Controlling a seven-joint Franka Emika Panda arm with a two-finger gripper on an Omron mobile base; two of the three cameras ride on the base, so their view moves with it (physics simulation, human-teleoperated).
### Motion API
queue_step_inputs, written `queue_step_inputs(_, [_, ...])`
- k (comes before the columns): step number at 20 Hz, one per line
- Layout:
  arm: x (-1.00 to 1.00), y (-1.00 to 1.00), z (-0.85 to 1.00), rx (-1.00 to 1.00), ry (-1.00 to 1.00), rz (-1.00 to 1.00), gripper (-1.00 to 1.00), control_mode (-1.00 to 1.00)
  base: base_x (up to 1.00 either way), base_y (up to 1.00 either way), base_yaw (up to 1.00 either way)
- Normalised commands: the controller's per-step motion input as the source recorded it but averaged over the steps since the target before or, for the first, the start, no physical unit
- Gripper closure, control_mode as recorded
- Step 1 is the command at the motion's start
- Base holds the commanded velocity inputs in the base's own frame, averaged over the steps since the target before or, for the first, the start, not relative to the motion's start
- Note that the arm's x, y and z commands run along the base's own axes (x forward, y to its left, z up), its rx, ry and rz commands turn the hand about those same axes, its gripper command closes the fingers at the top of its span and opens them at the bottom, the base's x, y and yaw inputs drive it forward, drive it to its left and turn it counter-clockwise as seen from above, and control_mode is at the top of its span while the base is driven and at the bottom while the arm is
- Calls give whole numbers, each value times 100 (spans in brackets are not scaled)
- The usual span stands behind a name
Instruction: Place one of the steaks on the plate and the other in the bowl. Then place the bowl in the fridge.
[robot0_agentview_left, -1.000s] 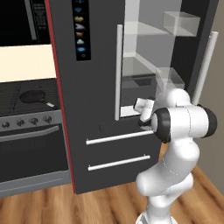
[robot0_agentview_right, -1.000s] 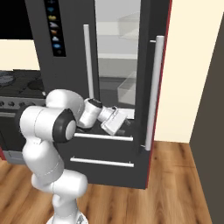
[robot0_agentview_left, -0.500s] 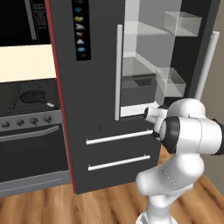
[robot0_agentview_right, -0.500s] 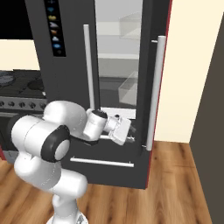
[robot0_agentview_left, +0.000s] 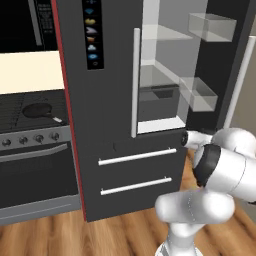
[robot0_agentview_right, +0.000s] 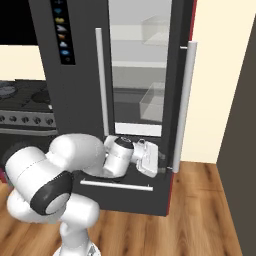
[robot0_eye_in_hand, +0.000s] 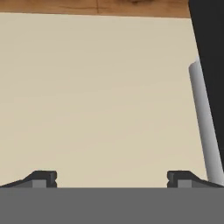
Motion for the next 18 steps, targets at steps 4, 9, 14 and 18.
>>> queue_step_inputs(4, [-83,67,13,6,-18,0,-100,-100,0,0,0])
queue_step_inputs(9, [-55,66,37,19,-24,0,-100,-100,0,0,0])
queue_step_inputs(14, [-37,88,56,38,-37,0,-100,-100,0,0,0])
queue_step_inputs(18, [-4,83,11,71,-23,0,-100,-100,0,0,0])
